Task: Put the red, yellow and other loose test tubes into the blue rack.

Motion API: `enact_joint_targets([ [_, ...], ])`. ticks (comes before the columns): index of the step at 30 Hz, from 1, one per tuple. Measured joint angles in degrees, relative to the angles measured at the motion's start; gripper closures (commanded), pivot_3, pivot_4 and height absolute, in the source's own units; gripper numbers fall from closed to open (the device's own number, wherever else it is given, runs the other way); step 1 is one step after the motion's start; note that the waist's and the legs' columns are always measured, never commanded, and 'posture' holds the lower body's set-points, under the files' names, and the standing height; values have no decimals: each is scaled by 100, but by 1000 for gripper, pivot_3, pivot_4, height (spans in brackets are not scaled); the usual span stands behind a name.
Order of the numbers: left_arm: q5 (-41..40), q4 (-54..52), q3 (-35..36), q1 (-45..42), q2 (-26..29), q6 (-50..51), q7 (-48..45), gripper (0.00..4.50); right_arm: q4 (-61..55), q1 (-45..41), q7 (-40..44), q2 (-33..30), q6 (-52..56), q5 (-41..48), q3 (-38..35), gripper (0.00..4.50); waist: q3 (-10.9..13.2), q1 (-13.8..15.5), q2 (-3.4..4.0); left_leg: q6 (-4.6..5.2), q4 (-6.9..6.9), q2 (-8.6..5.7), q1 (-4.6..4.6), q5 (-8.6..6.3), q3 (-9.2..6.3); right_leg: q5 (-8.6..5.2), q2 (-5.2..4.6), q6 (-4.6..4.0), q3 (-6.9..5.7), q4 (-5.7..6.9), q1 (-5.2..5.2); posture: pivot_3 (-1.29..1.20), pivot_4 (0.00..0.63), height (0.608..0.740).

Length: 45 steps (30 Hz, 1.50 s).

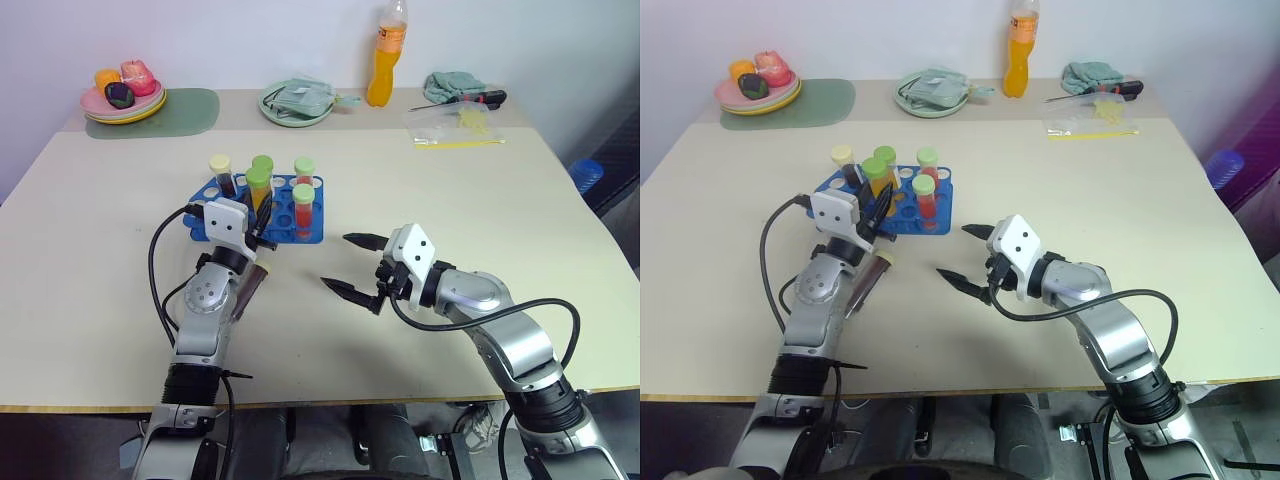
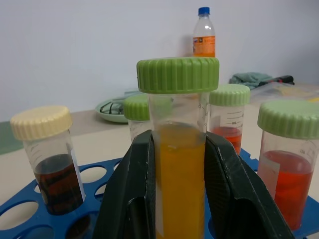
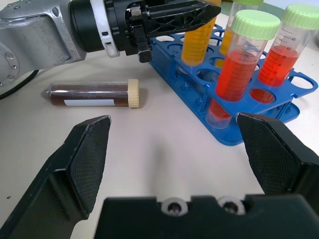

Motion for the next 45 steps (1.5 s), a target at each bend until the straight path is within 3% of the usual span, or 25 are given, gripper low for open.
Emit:
enact_joint_targets([
  [2,17,17,-2,1,2,-37,16,2398,0,0,1,0,0,0,0,0,0,0,0,0,0,0,0,0,0,0,0,0,0,0,0,0,150,740],
  [6,6,-25,-14,33,19,12,28,249,0,0,4,0,0,-2,5,0,0,-8,0,0,0,1,1,0,0,0,0,0,0,0,0,0,150,740],
  [11,-260,-1228,235,353,495,923,14,249,-41,13,13,-32,0,-2,-2,0,0,-48,0,0,-3,14,1,0,-2,0,6,0,0,2,-3,0,150,740],
  [13,-733,-1999,492,436,837,1799,-25,249,-48,12,41,-68,-4,0,-15,0,1,-52,-2,0,-2,16,0,0,-4,0,7,0,-1,2,-2,0,150,740],
  [17,-2723,-3900,1284,646,2656,4973,-322,109,-21,11,166,-249,-31,-1,-110,0,2,-89,0,0,-3,17,1,0,-10,-2,7,-1,-1,3,-1,0,150,740],
  [21,-4212,-4756,1464,286,4057,7780,-270,109,164,-109,327,-246,-143,-4,-136,0,2,-86,0,0,0,11,8,0,-12,-3,8,-1,0,2,10,0,150,740],
  [25,-4791,-4756,891,-756,4423,9765,-70,109,431,-341,513,-227,-288,-14,-68,0,3,-100,0,-1,0,10,9,1,-13,-3,13,0,0,4,12,0,150,740],
  [35,-6910,-2214,-1884,-2866,4572,10191,1719,109,687,-496,700,-140,-530,-139,151,0,3,-140,-1,-4,-6,9,2,2,-13,-3,6,0,7,3,-2,0,150,740],
  [45,-8226,-922,-2845,-3309,4259,10192,3651,109,458,-195,526,-101,-525,-226,147,0,2,-134,-1,-11,-6,7,3,6,-12,-3,5,0,11,7,-4,0,150,740],
])
